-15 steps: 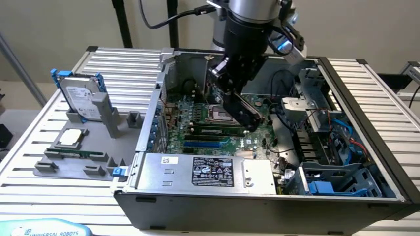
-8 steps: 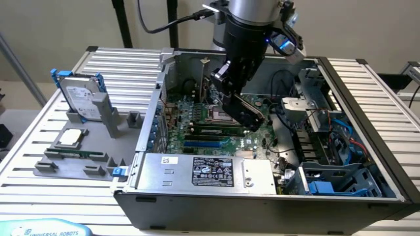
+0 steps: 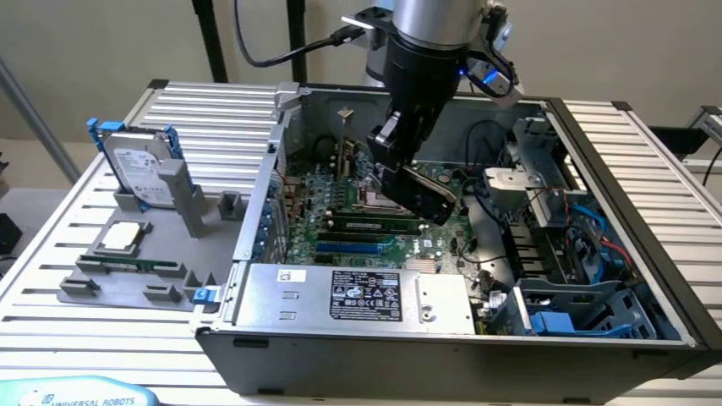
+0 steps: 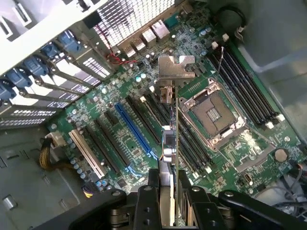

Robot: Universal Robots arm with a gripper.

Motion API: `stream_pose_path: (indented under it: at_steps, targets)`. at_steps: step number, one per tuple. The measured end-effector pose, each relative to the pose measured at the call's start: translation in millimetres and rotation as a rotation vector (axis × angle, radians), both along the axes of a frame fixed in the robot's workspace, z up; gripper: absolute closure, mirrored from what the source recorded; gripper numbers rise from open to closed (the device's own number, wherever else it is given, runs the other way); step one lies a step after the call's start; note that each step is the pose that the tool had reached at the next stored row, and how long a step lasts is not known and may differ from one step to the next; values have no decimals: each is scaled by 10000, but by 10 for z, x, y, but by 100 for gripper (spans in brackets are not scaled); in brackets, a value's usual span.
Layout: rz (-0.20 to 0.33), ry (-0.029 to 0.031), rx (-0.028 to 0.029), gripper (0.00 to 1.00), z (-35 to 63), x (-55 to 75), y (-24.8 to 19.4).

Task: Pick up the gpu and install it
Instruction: 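Insert the gpu into the slot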

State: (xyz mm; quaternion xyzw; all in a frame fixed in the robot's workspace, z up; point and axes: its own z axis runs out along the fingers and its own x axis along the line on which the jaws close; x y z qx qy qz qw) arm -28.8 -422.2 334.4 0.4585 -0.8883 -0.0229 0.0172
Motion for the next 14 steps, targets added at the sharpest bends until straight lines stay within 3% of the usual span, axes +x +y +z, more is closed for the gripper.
stream_pose_path:
  at_steps: [14]
  targets:
    - [2545, 0, 1, 73, -89, 0, 0]
